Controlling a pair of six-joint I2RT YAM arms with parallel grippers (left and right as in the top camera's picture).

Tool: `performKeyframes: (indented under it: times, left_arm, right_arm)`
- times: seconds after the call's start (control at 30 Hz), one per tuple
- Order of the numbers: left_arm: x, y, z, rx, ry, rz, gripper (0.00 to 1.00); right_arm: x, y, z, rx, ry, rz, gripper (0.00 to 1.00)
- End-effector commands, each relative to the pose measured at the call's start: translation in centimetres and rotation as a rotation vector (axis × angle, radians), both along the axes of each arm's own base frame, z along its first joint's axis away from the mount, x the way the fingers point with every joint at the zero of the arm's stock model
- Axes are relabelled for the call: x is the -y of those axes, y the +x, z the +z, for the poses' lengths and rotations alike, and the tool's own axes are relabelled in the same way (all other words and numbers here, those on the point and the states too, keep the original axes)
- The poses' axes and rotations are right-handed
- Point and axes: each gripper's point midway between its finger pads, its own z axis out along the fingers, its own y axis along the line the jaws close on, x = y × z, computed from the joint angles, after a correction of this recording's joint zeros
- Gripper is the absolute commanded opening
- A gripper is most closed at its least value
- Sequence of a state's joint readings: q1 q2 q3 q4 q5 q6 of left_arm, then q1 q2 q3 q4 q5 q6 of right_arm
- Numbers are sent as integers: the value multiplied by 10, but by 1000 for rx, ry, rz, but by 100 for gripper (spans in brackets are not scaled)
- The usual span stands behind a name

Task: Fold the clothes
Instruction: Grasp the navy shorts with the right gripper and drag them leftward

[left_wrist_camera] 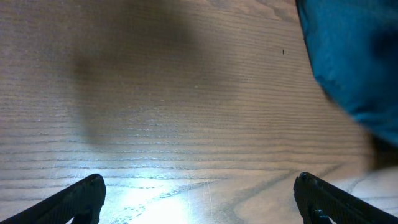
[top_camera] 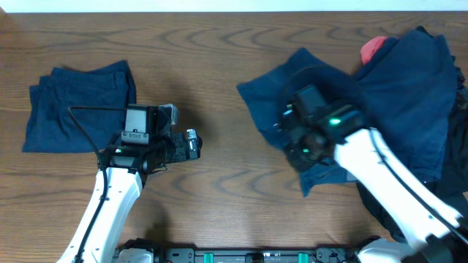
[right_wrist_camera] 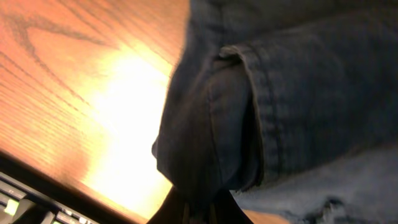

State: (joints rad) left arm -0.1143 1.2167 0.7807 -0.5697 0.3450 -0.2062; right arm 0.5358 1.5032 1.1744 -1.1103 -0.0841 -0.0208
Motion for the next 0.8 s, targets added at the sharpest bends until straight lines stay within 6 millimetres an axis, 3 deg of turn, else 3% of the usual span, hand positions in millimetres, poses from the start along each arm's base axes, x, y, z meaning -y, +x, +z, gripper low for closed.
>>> performKeyframes:
  times: [0.0, 0.27, 0.37, 0.47, 0.6, 0.77]
  left_arm:
    - [2, 3, 5, 13, -3, -6, 98]
    - [2, 3, 5, 13, -2, -6, 98]
    - [2, 4, 5, 14, -2, -6, 98]
    - [-4, 5, 4, 20, 26, 9, 98]
    - [-7, 6, 3, 23, 43, 19, 98]
    - [-7, 3, 2, 8, 44, 18, 98]
  right_arm:
    - [-27, -9, -21, -63, 29, 42, 4]
    - [-82, -5, -83, -89, 31, 158, 4]
    - [-100, 4, -97, -68, 64, 81, 1]
    - [-119, 21, -98, -10, 130, 31, 5]
    - [-147, 51, -84, 103, 254, -19, 11]
    - [-147, 68, -69, 154, 259, -31, 30]
